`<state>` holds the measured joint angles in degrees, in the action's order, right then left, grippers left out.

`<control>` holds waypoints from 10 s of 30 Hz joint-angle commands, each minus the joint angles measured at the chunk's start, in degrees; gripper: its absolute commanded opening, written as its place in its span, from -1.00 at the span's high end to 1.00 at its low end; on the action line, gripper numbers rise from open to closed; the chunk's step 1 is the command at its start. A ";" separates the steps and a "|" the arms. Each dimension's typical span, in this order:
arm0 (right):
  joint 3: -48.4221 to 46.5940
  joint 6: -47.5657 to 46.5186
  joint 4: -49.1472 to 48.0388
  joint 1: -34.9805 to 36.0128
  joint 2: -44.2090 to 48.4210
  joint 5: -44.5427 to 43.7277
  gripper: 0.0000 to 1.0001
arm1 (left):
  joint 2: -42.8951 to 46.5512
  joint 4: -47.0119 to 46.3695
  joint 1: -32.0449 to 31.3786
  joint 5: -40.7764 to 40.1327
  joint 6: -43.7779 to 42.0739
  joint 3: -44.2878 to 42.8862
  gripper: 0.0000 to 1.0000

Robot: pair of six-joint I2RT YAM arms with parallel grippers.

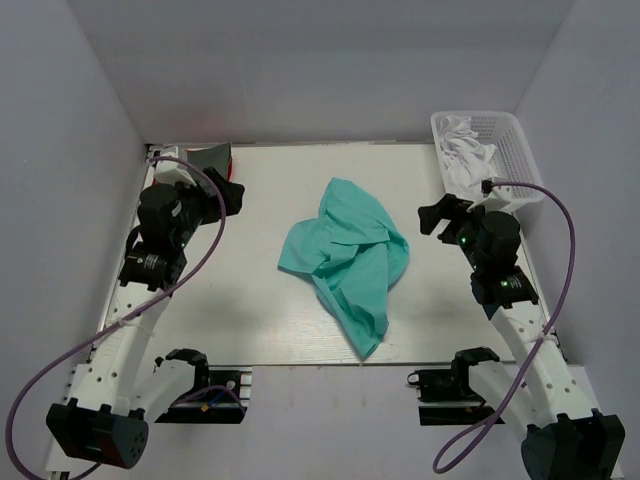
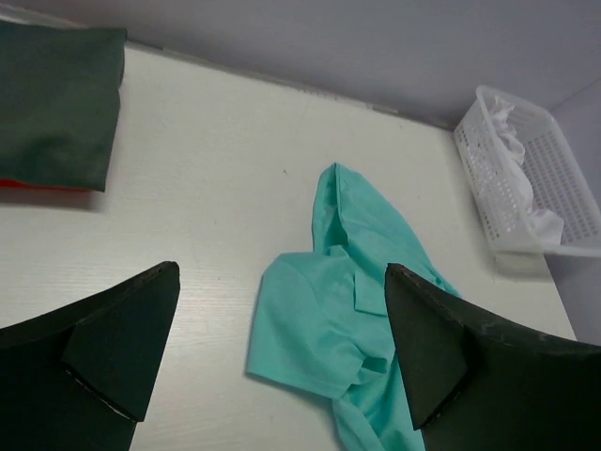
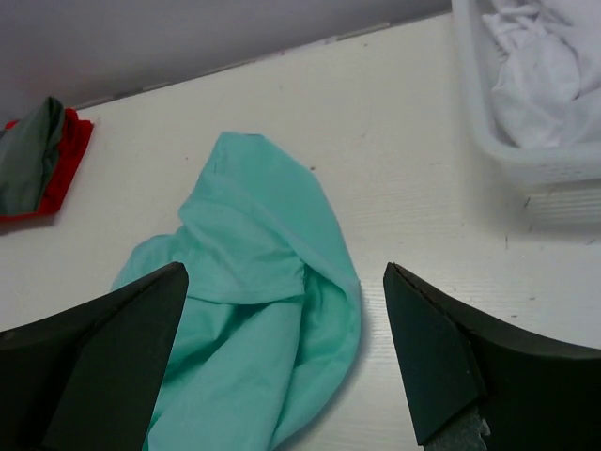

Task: Fold and stack the t-shirts
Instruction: Flatten out the tshirt, then fold the flattened tshirt in 1/3 of the way

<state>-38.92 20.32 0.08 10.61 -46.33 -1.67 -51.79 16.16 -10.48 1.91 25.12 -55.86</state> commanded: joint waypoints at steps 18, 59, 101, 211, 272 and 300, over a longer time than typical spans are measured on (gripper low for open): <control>-5.30 0.95 38.75 8.97 -9.67 28.13 -0.81 | -30.99 7.66 -9.47 12.68 0.45 1.36 -0.96; -13.21 4.73 42.55 61.98 -37.43 -10.02 -0.29 | -39.09 0.80 -18.26 0.81 5.02 5.49 1.00; -37.64 -22.14 16.47 45.55 -8.08 -65.38 1.00 | -31.63 42.47 -16.41 -48.49 7.84 -61.04 1.00; -49.86 -29.10 0.63 3.36 -67.15 -25.40 1.00 | -57.65 1.67 -4.02 -3.93 -4.29 -39.08 1.00; -40.44 -14.70 7.48 2.84 -67.14 -9.05 -0.81 | -70.55 21.01 1.78 -7.45 2.82 -43.81 0.62; -43.09 -11.00 12.50 0.99 -71.28 -7.56 -0.40 | -67.83 24.71 7.76 -3.95 -0.08 -40.65 1.00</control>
<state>-81.32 8.88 10.76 12.10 -118.58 -8.93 -122.83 43.16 -2.94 -5.87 26.61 -95.81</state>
